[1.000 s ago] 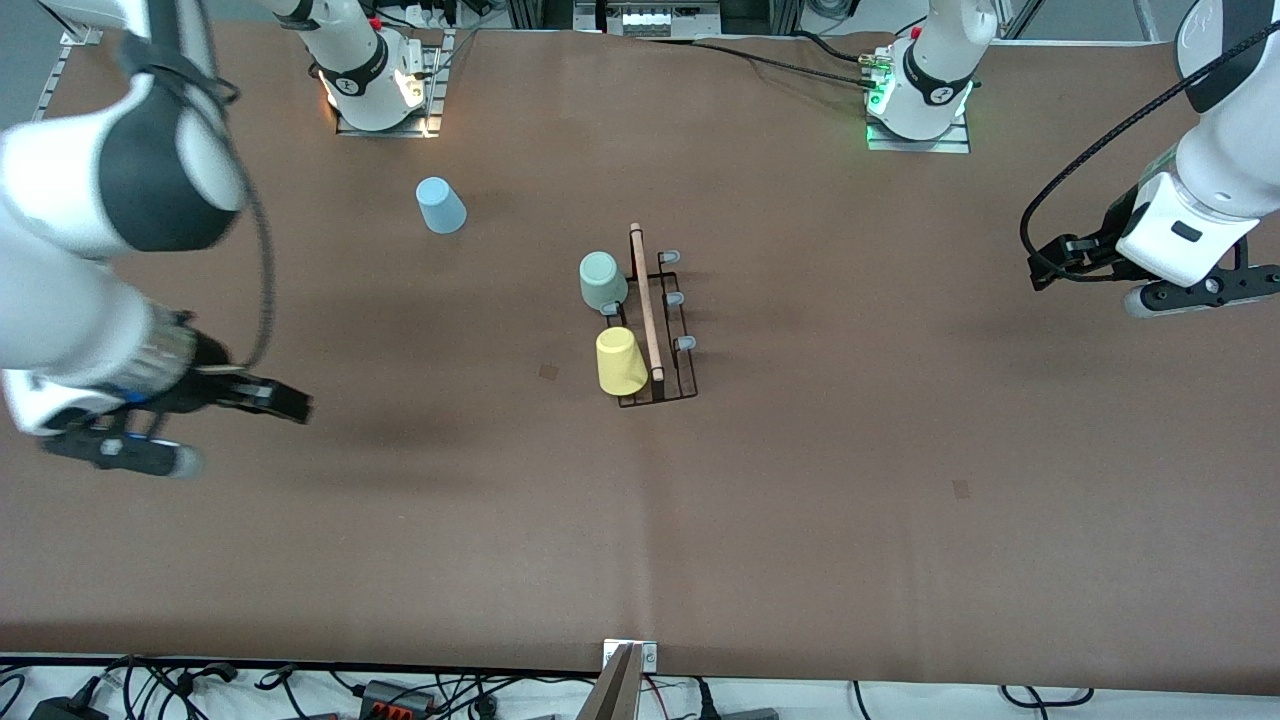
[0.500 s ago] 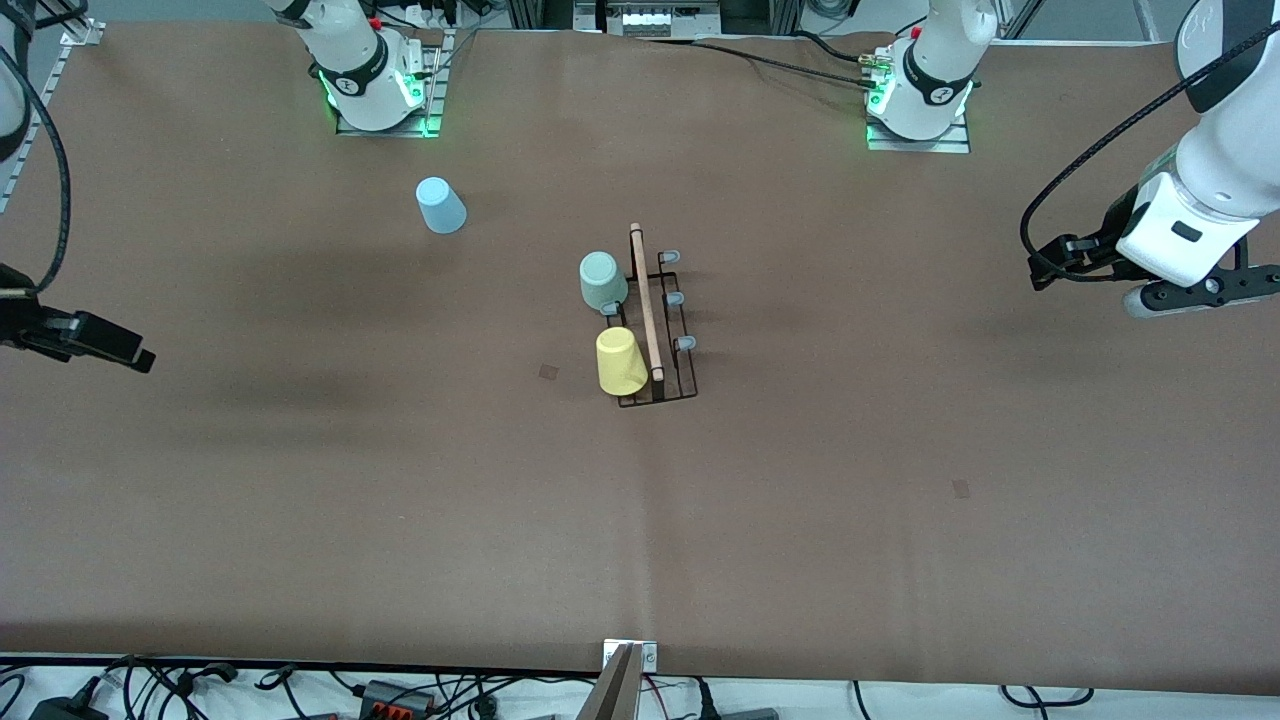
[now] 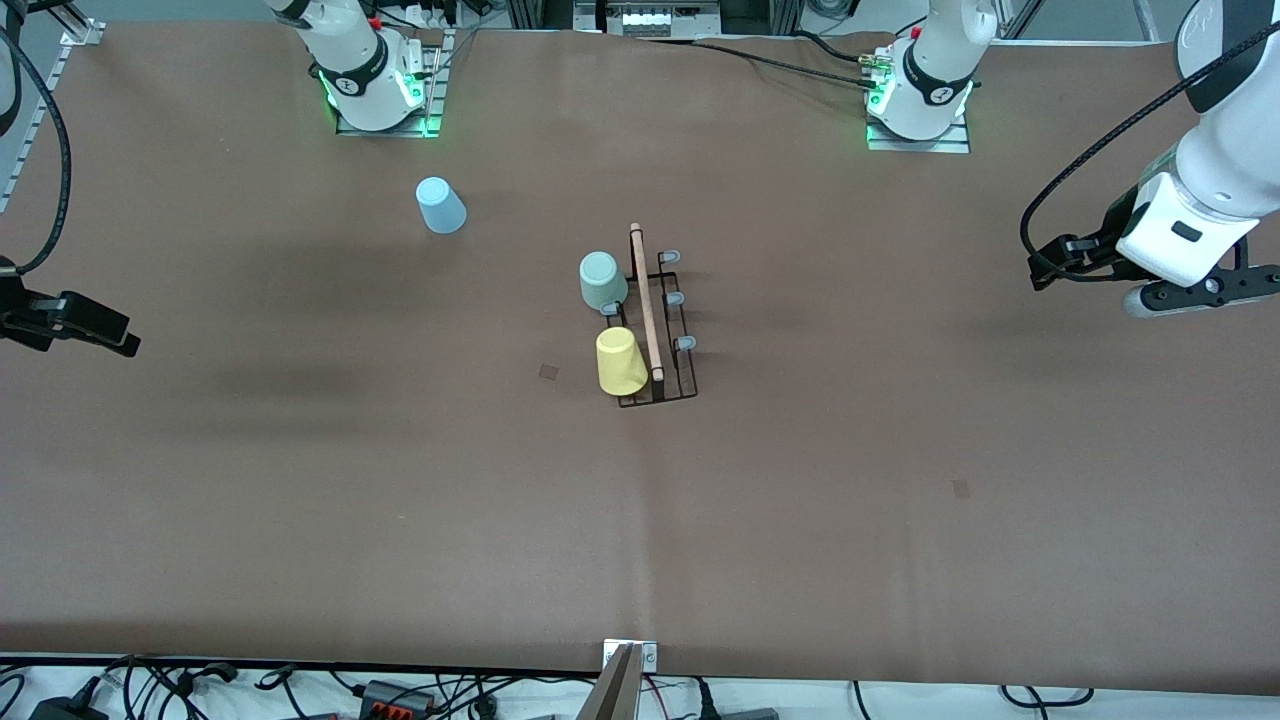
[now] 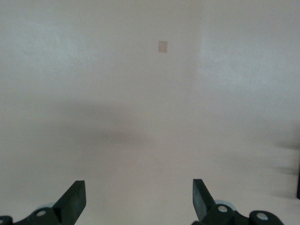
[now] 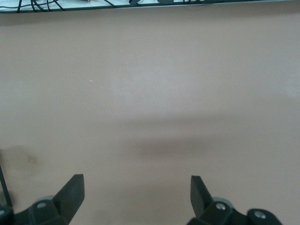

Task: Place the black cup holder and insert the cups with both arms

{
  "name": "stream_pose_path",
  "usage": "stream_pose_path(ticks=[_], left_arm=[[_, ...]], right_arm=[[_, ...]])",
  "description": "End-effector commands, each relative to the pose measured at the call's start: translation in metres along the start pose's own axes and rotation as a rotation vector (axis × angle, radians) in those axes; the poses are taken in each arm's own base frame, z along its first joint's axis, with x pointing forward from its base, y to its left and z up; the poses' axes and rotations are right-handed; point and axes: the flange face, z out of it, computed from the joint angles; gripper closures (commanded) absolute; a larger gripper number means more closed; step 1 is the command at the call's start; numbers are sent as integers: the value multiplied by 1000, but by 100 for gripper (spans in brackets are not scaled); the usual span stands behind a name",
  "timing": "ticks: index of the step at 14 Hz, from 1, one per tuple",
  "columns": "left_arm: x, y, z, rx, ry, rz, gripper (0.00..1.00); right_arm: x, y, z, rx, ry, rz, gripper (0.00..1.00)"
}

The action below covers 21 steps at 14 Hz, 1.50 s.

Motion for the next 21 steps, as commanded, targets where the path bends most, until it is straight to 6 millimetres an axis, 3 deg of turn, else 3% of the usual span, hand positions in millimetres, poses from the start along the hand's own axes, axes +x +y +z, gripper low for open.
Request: stream_pose_path(ticks=[1, 4, 7, 21], left_arm=[[-3, -2, -5, -20, -7, 7, 0], [-3, -2, -5, -18, -7, 7, 0], [-3, -2, -5, -18, -7, 7, 0], [-3, -2, -5, -18, -7, 7, 0]], right_arm=[[-34, 2, 5, -11, -15, -22, 0], [-67, -1, 15, -9, -24, -29, 0], [-84, 0, 8, -8, -23, -30, 0], [-93, 4, 0, -12, -52, -65, 0]])
